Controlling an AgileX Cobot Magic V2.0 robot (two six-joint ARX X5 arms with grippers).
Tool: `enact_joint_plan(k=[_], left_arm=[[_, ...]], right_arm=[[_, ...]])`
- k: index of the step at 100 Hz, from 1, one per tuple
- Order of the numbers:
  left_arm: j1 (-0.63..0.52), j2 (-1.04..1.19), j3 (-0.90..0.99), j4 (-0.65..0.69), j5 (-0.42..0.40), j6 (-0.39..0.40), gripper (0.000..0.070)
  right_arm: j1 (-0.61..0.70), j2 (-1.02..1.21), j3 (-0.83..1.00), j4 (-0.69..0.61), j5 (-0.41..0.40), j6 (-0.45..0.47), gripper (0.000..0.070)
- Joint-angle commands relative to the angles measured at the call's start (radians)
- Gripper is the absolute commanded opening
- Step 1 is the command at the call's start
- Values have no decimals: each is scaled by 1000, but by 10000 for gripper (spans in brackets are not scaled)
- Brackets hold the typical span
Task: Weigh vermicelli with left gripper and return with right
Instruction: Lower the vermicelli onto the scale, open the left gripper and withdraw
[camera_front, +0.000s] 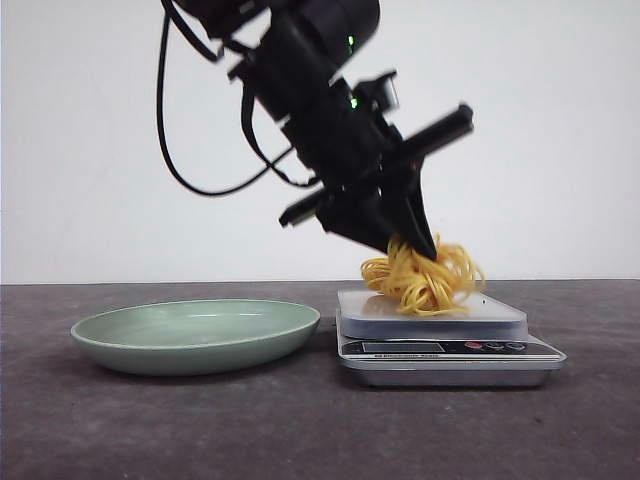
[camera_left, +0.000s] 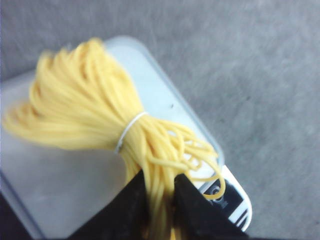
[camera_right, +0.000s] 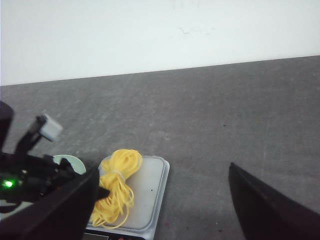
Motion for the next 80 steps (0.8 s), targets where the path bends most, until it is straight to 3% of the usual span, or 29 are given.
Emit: enact_joint_plan(k=[1,13,25,30,50,80], left_arm=[[-10,27,23,16,6,0,3],[-10,41,23,21,5,1,27],[-10,41,23,21,3,3,338],[-10,41,23,18,3,3,398],[-8,25,23,-22,-2,10,399],[4,-206,23,-118,-117,113,398]], right_arm=[[0,2,14,3,-2,9,522],[0,2,14,-9,-2,5,522],[0,2,14,-11,-2,-4,522],[0,2,14,-11,-2,-6,522],[0,2,14,-11,-2,-10,522],[0,2,14,-12,-3,-13,522]])
